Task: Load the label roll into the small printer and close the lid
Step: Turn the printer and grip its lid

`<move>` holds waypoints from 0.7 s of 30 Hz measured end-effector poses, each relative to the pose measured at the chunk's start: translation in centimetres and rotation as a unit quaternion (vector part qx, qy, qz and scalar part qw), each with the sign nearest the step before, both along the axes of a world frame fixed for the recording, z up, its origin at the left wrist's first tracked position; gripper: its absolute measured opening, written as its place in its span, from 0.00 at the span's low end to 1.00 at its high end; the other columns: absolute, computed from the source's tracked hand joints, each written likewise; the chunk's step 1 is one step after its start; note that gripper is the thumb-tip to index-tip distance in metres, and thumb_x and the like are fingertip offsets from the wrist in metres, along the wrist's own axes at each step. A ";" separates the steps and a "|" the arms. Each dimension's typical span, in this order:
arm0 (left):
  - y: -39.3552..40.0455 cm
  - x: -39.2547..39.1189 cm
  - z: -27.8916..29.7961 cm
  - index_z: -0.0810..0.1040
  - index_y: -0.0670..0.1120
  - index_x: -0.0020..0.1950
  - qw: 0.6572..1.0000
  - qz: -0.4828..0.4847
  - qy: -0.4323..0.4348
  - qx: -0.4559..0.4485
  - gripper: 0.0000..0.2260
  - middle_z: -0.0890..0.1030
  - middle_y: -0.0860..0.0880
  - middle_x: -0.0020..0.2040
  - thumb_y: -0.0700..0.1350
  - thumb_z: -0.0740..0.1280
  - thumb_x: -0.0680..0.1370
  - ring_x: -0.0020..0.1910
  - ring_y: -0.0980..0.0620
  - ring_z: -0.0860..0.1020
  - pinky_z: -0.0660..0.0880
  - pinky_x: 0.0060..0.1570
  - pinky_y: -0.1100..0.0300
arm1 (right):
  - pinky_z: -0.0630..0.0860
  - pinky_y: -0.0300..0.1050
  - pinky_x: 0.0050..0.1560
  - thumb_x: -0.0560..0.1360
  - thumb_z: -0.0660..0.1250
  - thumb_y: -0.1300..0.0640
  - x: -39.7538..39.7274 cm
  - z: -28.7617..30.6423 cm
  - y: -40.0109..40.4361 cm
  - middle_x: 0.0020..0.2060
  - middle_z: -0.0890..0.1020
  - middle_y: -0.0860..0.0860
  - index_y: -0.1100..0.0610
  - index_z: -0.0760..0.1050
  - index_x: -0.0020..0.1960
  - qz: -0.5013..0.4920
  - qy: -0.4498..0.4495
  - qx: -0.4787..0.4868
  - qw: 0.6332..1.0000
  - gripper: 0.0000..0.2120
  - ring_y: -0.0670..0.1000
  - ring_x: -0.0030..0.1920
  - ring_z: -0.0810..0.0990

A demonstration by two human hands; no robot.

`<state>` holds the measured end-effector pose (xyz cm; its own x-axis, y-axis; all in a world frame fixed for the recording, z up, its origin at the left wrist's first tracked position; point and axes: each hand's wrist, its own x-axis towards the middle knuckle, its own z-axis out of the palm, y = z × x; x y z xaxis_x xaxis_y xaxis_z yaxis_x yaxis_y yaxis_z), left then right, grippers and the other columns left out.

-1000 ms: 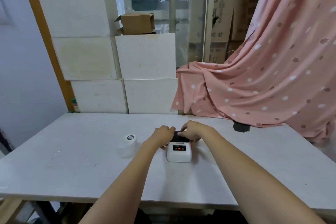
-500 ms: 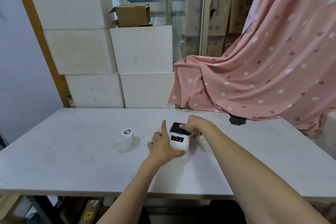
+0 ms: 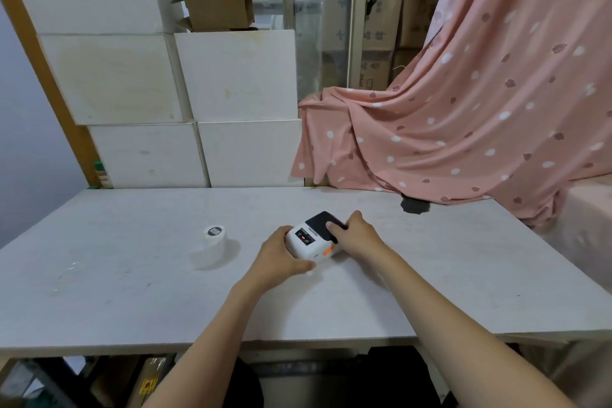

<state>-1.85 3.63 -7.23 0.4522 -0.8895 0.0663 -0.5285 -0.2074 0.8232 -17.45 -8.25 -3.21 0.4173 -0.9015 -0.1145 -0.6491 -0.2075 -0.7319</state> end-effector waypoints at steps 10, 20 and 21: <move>-0.3 -0.7 -0.7 0.70 0.52 0.61 0.998 0.040 0.008 -0.040 0.33 0.78 0.56 0.55 0.54 0.80 0.60 0.51 0.61 0.78 0.77 0.47 0.63 | 0.74 0.45 0.62 0.70 0.73 0.49 -1.3 -3.7 3.1 0.64 0.78 0.47 0.51 0.64 0.75 0.016 -0.170 0.040 0.985 0.37 0.51 0.64 0.77; -0.3 -0.9 -1.1 0.71 0.52 0.58 0.995 0.054 -0.023 -0.077 0.32 0.78 0.57 0.52 0.57 0.80 0.59 0.51 0.59 0.78 0.79 0.50 0.55 | 0.72 0.48 0.68 0.64 0.75 0.44 -1.1 -4.7 3.2 0.69 0.75 0.44 0.50 0.57 0.80 0.009 -0.166 0.010 0.986 0.49 0.47 0.66 0.74; -0.3 -0.8 -1.2 0.72 0.52 0.58 0.995 0.054 -0.027 -0.079 0.32 0.78 0.57 0.52 0.59 0.79 0.59 0.52 0.58 0.77 0.79 0.51 0.54 | 0.71 0.45 0.67 0.65 0.76 0.46 -1.0 -4.7 3.3 0.69 0.73 0.43 0.50 0.59 0.79 0.010 -0.174 -0.002 0.985 0.47 0.45 0.66 0.73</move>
<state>-2.69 3.32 -8.39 0.5360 -0.8130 0.2276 -0.5544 -0.1356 0.8211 -18.43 -4.91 -7.91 0.4485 -0.8929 0.0413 -0.3549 -0.2203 -0.9086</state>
